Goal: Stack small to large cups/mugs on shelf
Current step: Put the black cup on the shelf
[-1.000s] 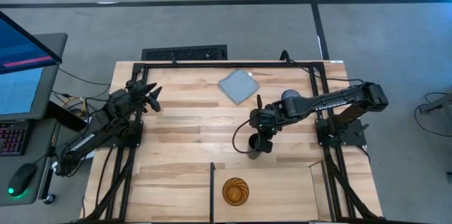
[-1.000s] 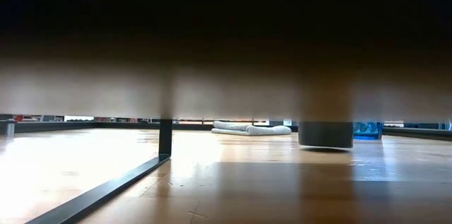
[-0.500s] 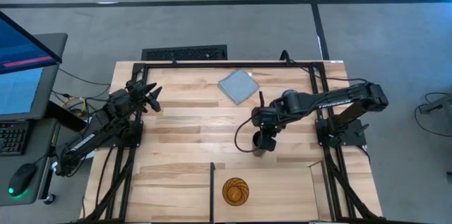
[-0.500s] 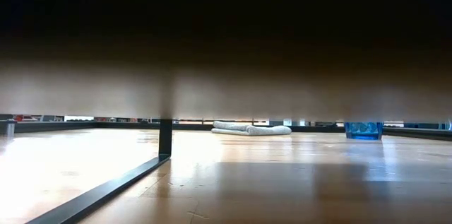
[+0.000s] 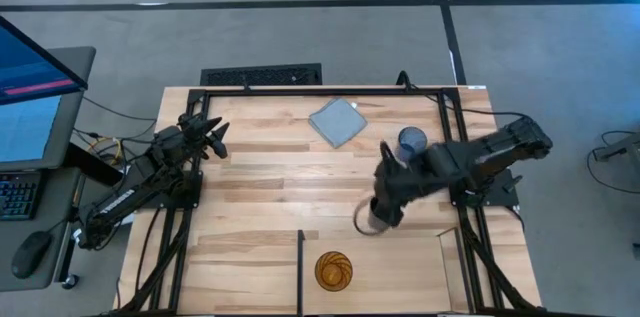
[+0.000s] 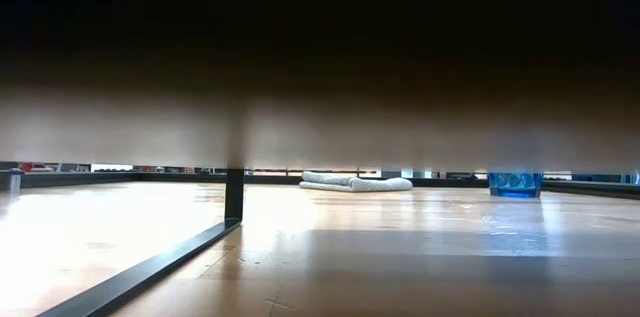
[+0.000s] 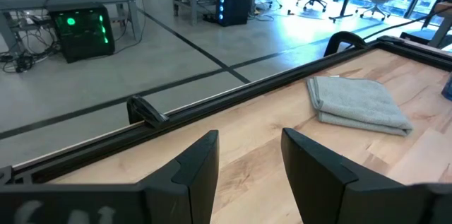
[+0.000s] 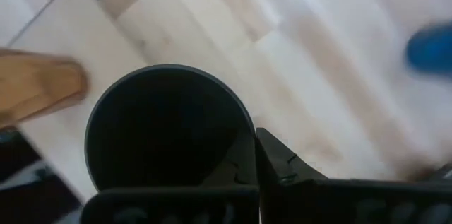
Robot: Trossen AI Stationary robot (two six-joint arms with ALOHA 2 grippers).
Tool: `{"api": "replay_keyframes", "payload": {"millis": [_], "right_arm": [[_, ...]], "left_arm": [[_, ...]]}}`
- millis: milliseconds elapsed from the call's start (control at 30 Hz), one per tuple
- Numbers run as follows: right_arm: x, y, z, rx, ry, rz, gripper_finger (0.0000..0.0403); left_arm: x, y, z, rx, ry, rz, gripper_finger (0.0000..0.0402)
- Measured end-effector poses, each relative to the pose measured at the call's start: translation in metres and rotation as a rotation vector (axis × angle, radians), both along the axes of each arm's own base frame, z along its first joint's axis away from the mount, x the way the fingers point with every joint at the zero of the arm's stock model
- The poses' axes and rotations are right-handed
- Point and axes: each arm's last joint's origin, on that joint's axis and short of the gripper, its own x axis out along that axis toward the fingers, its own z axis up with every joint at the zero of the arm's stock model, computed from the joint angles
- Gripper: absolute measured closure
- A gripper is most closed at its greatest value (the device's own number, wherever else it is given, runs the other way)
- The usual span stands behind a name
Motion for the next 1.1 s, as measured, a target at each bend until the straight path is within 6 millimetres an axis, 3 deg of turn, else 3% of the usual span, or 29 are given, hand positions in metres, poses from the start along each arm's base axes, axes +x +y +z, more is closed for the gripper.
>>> {"api": "replay_keyframes", "payload": {"millis": [367, 767, 1100], "right_arm": [[-0.025, 0.066, -0.003, 0.076, -0.079, -0.297, 0.0402], [0.002, 0.110, -0.046, 0.115, -0.030, -0.264, 0.0403], [0.011, 0.124, -0.034, 0.028, 0.051, -0.242, 0.0403]], "left_arm": [[0.000, 0.000, 0.000, 0.000, 0.000, 0.000, 0.0256], [0.000, 0.000, 0.000, 0.000, 0.000, 0.000, 0.0256], [0.000, 0.000, 0.000, 0.000, 0.001, 0.000, 0.0256]]}}
